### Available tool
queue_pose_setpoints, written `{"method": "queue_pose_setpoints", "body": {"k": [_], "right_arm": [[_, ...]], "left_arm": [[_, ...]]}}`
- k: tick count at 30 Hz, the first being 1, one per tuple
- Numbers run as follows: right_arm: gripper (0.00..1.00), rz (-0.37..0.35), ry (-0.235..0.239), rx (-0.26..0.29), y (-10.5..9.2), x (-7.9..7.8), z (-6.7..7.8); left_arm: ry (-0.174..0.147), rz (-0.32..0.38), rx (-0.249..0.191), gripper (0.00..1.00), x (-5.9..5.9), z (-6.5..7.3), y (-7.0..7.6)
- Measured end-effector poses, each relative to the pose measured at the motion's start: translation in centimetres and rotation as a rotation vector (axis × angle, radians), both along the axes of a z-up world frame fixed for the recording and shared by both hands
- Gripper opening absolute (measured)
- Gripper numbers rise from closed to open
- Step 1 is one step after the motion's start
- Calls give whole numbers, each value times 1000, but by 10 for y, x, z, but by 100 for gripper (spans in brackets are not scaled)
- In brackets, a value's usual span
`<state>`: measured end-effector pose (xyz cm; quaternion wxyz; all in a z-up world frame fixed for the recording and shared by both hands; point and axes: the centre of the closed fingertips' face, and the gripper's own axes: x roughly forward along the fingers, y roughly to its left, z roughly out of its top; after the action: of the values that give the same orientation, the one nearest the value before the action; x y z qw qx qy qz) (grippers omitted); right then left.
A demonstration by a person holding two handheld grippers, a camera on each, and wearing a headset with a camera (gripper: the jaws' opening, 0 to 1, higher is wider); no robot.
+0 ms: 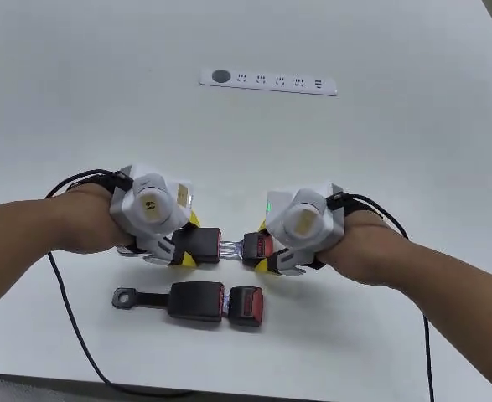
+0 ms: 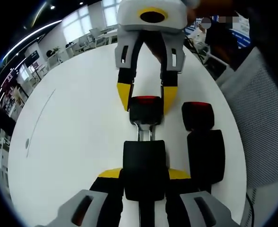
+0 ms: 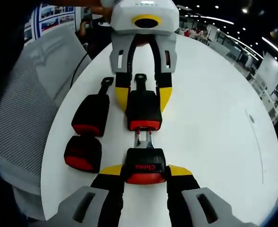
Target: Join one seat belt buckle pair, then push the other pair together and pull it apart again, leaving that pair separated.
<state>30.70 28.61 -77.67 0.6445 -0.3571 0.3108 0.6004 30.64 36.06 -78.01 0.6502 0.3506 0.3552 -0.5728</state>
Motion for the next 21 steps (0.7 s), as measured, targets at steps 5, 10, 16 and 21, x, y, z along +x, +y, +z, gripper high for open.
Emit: {"method": "queue_pose_setpoints", "body": {"k": [5, 10, 16, 21], "right_arm": [[31, 9, -1, 8, 9, 2, -1], [31, 13, -1, -3, 7, 1, -1], [30, -3, -12, -5, 11, 2, -3], [30, -5, -11, -7, 14, 3, -3]], "left_arm": [[2, -7, 4, 34, -1, 0, 0], [7, -2, -11, 34, 0, 0, 0], [7, 1, -31, 33, 0, 0, -1], [6, -10, -20, 33, 0, 0, -2]]}}
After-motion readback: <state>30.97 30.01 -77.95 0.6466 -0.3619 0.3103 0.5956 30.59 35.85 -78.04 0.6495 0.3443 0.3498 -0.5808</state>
